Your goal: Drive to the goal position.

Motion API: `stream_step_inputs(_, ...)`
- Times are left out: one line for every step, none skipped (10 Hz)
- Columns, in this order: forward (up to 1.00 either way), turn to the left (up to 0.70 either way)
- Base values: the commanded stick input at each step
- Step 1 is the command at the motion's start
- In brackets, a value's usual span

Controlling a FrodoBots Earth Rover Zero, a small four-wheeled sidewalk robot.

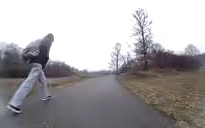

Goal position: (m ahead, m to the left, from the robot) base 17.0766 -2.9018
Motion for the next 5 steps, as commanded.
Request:
stream_step_inputs(0.7, 0.0)
stream_step_inputs(0.7, 0.0)
stream_step_inputs(0.7, 0.0)
stream_step_inputs(0.7, 0.0)
stream_step_inputs(0.7, 0.0)
